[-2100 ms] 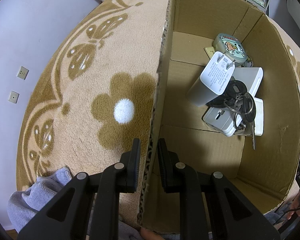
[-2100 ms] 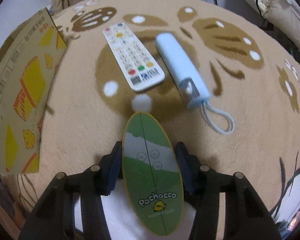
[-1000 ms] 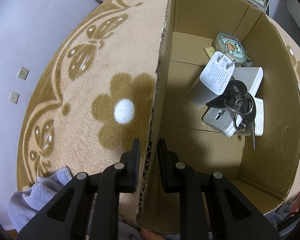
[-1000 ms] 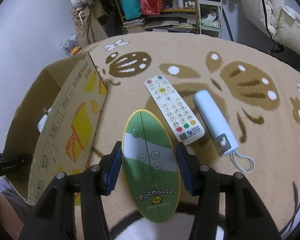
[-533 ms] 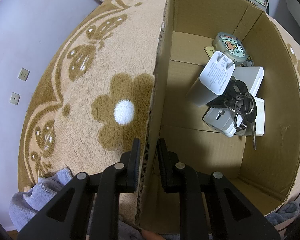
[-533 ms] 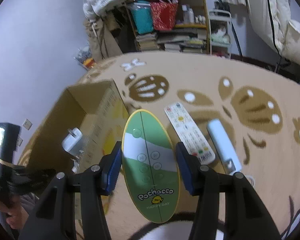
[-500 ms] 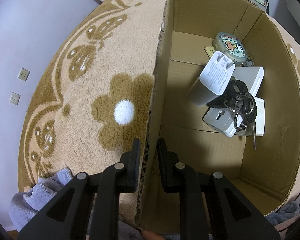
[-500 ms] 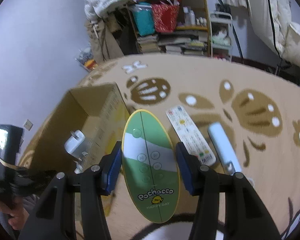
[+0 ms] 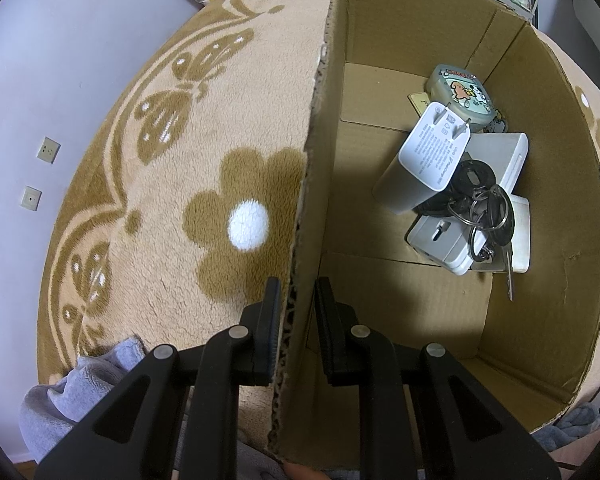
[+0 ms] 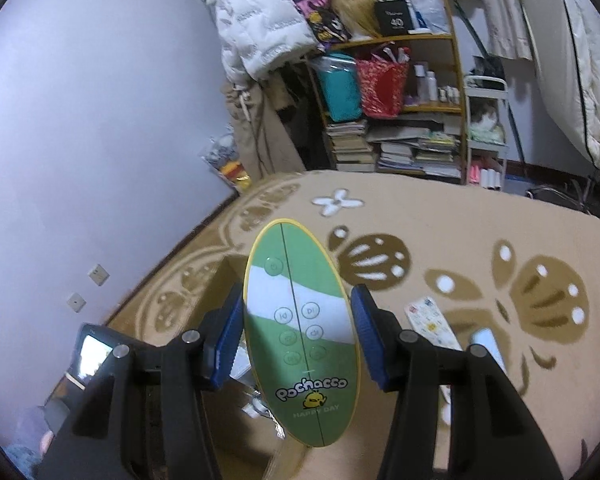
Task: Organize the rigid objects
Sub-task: 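Lower the oval board into the box and open the right gripper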
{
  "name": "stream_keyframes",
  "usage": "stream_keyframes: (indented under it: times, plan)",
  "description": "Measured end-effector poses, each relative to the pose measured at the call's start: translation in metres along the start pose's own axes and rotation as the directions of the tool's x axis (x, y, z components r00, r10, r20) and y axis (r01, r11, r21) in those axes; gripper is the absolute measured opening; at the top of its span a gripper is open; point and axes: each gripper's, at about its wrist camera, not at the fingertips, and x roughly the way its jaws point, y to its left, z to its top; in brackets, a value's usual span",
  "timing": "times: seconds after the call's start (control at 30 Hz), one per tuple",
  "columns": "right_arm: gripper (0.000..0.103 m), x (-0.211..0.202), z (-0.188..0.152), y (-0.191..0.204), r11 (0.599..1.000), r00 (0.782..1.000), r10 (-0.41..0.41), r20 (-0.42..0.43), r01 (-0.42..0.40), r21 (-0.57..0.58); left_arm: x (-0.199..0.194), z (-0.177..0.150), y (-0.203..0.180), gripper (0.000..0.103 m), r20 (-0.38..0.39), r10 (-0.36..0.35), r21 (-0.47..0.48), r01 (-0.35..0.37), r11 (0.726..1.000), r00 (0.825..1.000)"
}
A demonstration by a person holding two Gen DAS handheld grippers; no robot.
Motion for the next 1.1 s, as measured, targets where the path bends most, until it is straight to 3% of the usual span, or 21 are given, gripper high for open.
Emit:
stream_keyframes:
  times: [0.23,0.43,0.83,1.1]
  plan:
    - [0.056,0.013,0.002,0.018,0.995,0.996,0.088,-0.011,-0.088,0.042,0.0,0.0,0.0,0.017,-0.001,0.0,0.0,0.0,1.0,1.0]
    - [0.056,0.032,-0.009,0.02,0.99,0.991,0.119,-0.056,-0.114,0.085,0.001,0.0,0.0,0.017,-0.001,0.0,0.0,0.0,1.0,1.0]
    - [0.057,0.075,-0.043,0.013,0.991,0.975,0.097,-0.201,-0.075,0.113,0.002,-0.001,0.0,0.017,-0.001,-0.001,0.0,0.001,1.0,1.0]
    - [0.057,0.087,-0.057,0.009,0.992,0.967,0.09,-0.239,-0.067,0.104,0.002,0.0,0.0,0.017,-0.001,-0.004,-0.002,0.004,1.0,1.0]
